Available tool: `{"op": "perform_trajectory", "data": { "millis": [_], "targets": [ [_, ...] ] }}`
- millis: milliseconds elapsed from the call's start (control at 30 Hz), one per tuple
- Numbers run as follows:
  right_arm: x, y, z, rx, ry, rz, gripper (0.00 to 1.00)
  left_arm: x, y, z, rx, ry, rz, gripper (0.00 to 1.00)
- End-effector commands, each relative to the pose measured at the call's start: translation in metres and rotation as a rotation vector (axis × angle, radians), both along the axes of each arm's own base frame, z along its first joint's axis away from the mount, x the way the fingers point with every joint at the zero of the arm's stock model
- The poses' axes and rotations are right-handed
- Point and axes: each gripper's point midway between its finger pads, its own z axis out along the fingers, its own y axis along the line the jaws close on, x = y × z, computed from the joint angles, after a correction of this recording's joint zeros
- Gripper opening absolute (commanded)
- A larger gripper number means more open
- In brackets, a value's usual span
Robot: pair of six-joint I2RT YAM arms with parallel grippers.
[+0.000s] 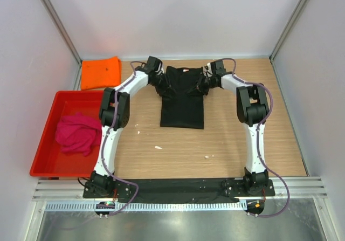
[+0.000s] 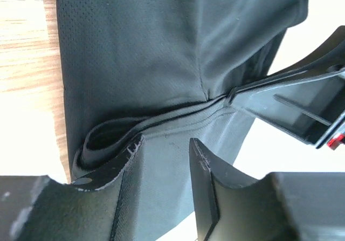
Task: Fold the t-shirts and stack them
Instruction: Fold the tshirt
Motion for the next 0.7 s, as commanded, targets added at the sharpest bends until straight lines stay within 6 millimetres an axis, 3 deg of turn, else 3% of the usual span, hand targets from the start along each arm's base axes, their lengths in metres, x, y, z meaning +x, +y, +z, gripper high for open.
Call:
{"op": "perform_trajectory", "data": {
  "millis": [0, 67, 167, 200, 267, 300, 367, 400, 467, 533, 600, 667],
  "targets": [
    [0.016, -0.01, 0.064, -0.034, -0.136, 0.004, 0.19, 0.007, 0.001, 0.061, -0.032, -0.1, -0.011, 0.41],
    [0.014, -0.017, 0.075, -0.036, -0.143, 0.0, 0.23, 0.0, 0.003, 0.081, -0.043, -0.126, -0.02, 0.42],
    [-0.003, -0.022, 0.079, -0.041, -0.128, 0.03, 0.25, -0.016, 0.002, 0.092, -0.074, -0.125, -0.036, 0.41],
    [-0.01, -0.019, 0.079, -0.029, -0.117, 0.044, 0.25, -0.03, 0.001, 0.079, -0.093, -0.072, -0.044, 0.38],
    [-0.036, -0.004, 0.081, 0.023, -0.09, 0.107, 0.25, -0.039, -0.005, 0.085, -0.13, -0.094, -0.058, 0.33],
    [-0.046, 0.001, 0.08, 0.035, -0.082, 0.128, 0.24, -0.053, -0.003, 0.07, -0.13, -0.045, -0.057, 0.28],
    [-0.076, 0.01, 0.078, 0.032, -0.05, 0.181, 0.18, -0.069, -0.007, 0.072, -0.153, -0.042, -0.077, 0.24],
    [-0.088, 0.013, 0.078, 0.033, -0.048, 0.206, 0.14, -0.085, -0.004, 0.058, -0.144, 0.001, -0.085, 0.21],
    [-0.119, 0.025, 0.076, 0.04, -0.026, 0.259, 0.08, -0.103, -0.008, 0.064, -0.151, -0.011, -0.116, 0.2],
    [-0.139, 0.037, 0.075, 0.064, -0.011, 0.312, 0.01, -0.125, -0.006, 0.051, -0.136, 0.02, -0.14, 0.19],
    [-0.168, 0.053, 0.065, 0.084, 0.03, 0.386, 0.01, -0.137, 0.0, 0.04, -0.124, 0.046, -0.136, 0.18],
    [-0.182, 0.059, 0.055, 0.077, 0.046, 0.425, 0.01, -0.139, 0.004, 0.033, -0.103, 0.038, -0.142, 0.18]
  ]
}}
